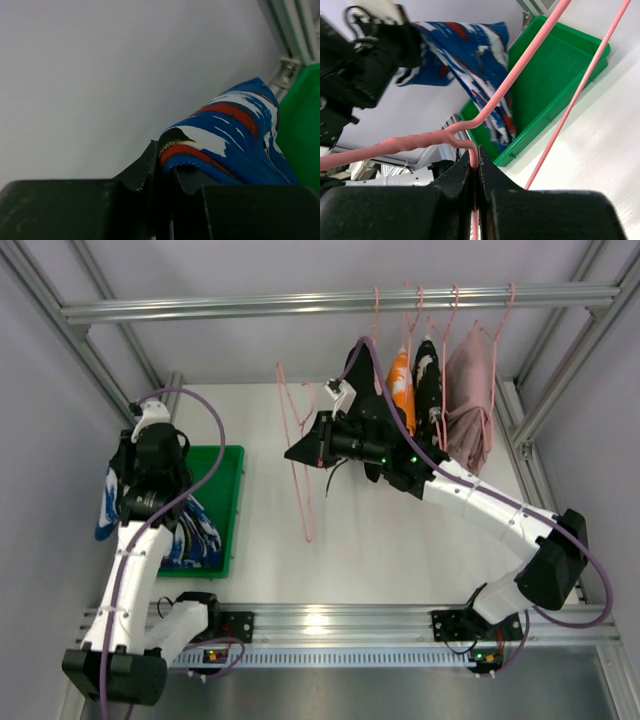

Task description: Remove the trousers from the hanger

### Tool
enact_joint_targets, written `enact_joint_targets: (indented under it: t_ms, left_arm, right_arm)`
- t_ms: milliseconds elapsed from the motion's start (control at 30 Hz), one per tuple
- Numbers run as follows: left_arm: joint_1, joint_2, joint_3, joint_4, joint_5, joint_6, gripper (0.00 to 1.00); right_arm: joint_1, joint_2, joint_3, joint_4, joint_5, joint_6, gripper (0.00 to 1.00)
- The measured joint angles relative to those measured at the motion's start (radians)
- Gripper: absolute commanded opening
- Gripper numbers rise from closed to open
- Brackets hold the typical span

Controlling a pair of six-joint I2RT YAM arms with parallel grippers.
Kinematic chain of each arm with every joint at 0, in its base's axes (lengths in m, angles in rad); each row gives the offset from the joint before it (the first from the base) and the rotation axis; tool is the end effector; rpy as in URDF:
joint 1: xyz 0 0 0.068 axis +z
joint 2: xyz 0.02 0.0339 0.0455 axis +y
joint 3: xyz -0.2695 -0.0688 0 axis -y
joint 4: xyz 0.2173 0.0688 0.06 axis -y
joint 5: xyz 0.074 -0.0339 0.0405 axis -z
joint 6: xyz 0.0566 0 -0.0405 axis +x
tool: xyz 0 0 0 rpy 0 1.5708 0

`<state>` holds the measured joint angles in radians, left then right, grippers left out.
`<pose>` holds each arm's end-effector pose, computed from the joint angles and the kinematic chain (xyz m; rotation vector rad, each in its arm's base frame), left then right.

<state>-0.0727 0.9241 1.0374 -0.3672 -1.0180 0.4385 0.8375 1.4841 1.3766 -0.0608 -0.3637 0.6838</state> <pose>0.1702 0.0359 0.3867 -0.2809 1.8343 1.1746 0.2155 0.2692 0.3971 -0.4477 1.9043 1.3828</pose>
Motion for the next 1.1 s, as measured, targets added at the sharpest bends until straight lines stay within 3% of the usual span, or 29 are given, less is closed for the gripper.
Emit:
enact_joint_targets:
  t_ms: [300,500,567,667,733,767,900,967,1100]
  left_arm:
    - [0.0,0.283,0.114,-0.22,0.164,-0.396,0.0]
    - [0.002,0.375,0.097,-0.278,0.378,-0.6,0.01]
    - [0.011,0.381,0.069,-0.274,0.452,-0.634,0.14]
    - [0.031,0.381,0.029,-0.268,0.567,-0.673,0.42]
    - [0.042,0.381,0.016,-0.27,0.645,-0.691,0.52]
    - [0.045,0.381,0.013,-0.27,0.689,-0.7,0.67]
    - [0.089,0.378,0.013,-0.27,0.839,-0.714,0.92]
    - [0.121,0.365,0.013,-0.274,0.901,-0.713,0.98]
    - [0.156,0.291,0.037,-0.304,1.038,-0.671,0.98]
  right_arm:
    - [0.0,0.0,0.0,-0.01,0.001,-0.002,0.0]
    - [0.0,0.0,0.0,-0.015,0.001,-0.022,0.0]
    - [0.0,-0.004,0.0,-0.017,0.001,-0.032,0.0]
    - [0.0,-0.022,0.0,-0.023,0.001,-0.052,0.0]
    - [0.0,-0.043,-0.001,-0.036,0.004,-0.064,0.0]
    - [0.0,-0.056,-0.002,-0.043,0.005,-0.071,0.0]
    - [-0.001,-0.132,-0.02,-0.06,0.013,-0.102,0.0]
    - [-0.001,-0.177,-0.033,-0.068,0.019,-0.12,0.0]
    - [-0.001,-0.281,-0.079,-0.08,0.032,-0.164,0.0]
